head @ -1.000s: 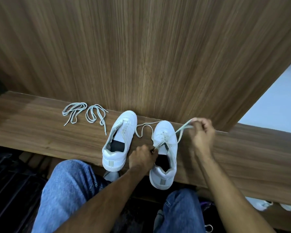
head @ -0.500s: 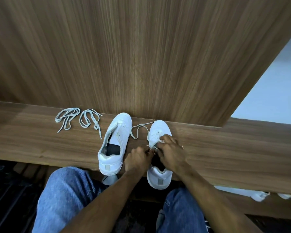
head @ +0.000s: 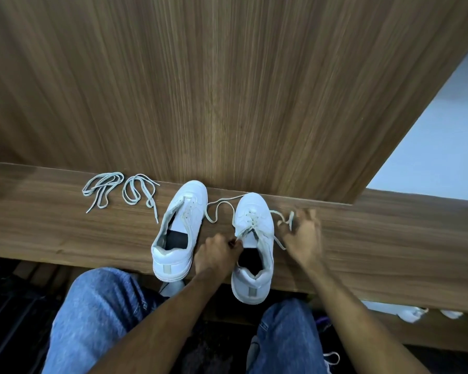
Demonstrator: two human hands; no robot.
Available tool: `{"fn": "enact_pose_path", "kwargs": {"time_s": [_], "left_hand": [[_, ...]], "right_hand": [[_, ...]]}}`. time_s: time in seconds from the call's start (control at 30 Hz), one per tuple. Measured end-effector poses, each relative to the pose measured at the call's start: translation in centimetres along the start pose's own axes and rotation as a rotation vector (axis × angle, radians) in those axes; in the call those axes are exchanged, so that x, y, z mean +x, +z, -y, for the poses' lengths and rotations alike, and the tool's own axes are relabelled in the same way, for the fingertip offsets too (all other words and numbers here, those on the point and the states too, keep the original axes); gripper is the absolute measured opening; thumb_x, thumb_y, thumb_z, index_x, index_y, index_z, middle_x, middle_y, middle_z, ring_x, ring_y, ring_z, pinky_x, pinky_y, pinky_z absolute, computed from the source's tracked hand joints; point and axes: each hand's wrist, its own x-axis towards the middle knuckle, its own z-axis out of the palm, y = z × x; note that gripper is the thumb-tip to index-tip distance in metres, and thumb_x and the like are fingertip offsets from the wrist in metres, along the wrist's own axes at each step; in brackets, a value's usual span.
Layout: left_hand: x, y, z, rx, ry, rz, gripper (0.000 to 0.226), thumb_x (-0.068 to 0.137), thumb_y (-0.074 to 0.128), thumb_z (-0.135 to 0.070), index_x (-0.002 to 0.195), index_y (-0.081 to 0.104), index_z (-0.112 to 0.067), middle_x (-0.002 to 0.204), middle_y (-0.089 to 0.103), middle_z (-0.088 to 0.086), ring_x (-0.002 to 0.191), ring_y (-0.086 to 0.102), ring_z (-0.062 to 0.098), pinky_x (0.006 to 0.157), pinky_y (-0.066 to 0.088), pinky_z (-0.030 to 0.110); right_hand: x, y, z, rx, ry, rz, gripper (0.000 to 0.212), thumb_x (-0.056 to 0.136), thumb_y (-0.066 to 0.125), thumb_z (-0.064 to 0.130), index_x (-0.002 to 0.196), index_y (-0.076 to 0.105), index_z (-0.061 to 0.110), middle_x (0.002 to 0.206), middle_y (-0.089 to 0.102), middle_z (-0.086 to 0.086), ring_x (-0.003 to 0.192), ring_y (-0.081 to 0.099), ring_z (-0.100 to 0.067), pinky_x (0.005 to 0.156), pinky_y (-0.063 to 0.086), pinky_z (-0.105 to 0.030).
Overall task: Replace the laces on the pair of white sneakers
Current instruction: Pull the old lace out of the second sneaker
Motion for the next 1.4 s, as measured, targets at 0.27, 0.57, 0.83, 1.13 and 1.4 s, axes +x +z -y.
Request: {"fn": "enact_pose_path", "kwargs": {"time_s": [0.27, 0.57, 0.83, 1.13, 1.4], "left_hand": [[-0.6, -0.8, -0.4, -0.087, 0.021, -0.005, 0.035, 0.086, 0.056, -0.048, 0.078, 0.067, -0.016, 0.091, 0.069, 0.012, 0.092, 0.063, 0.037, 0.072, 0.048, 0.034], [1.4, -1.3, 0.6, -0.452, -0.06, 0.136, 0.017, 0.073, 0.067, -0.036, 0.061, 0.064, -0.025, 0.065, 0.064, 0.0, 0.069, 0.061, 0.021, 0.072, 0.055, 0.043], [1.2, 0.0, -3.9, 0.403, 0.448, -0.102, 0.037, 0.09, 0.047, -0.025, 0.126, 0.049, -0.03, 0.127, 0.049, -0.001, 0.121, 0.046, 0.023, 0.093, 0.039, 0.041], [3.8, -1.0, -4.2, -0.537, -0.133, -0.047, 0.025, 0.087, 0.051, -0.03, 0.1, 0.065, -0.014, 0.09, 0.068, 0.008, 0.091, 0.065, 0.034, 0.077, 0.051, 0.036], [3.2, -0.7, -3.5, -0.32, 0.311, -0.063, 0.02, 0.076, 0.057, -0.026, 0.092, 0.068, -0.03, 0.108, 0.063, -0.007, 0.101, 0.057, 0.016, 0.086, 0.048, 0.033]], "right_hand": [[-3.0, 3.6, 1.1, -0.032, 0.025, 0.173, 0.024, 0.088, 0.058, 0.036, 0.107, 0.068, 0.026, 0.097, 0.072, 0.0, 0.093, 0.067, -0.026, 0.077, 0.052, -0.034], [-1.8, 3.7, -0.4, 0.543, 0.393, 0.164, 0.02, 0.079, 0.068, 0.014, 0.065, 0.073, 0.026, 0.066, 0.072, 0.001, 0.062, 0.065, -0.017, 0.077, 0.056, -0.046], [-1.9, 4.4, -1.1, 0.466, 0.29, 0.199, 0.012, 0.072, 0.062, 0.038, 0.073, 0.074, 0.034, 0.066, 0.072, 0.004, 0.069, 0.069, -0.021, 0.073, 0.057, -0.053], [-2.3, 4.0, -0.6, 0.369, 0.242, 0.164, 0.011, 0.073, 0.059, 0.042, 0.074, 0.07, 0.039, 0.068, 0.071, 0.005, 0.071, 0.07, -0.023, 0.071, 0.057, -0.044], [-2.1, 4.4, -0.6, 0.297, 0.222, 0.144, 0.013, 0.072, 0.057, 0.039, 0.078, 0.069, 0.039, 0.075, 0.073, 0.001, 0.074, 0.069, -0.027, 0.071, 0.056, -0.041]]}}
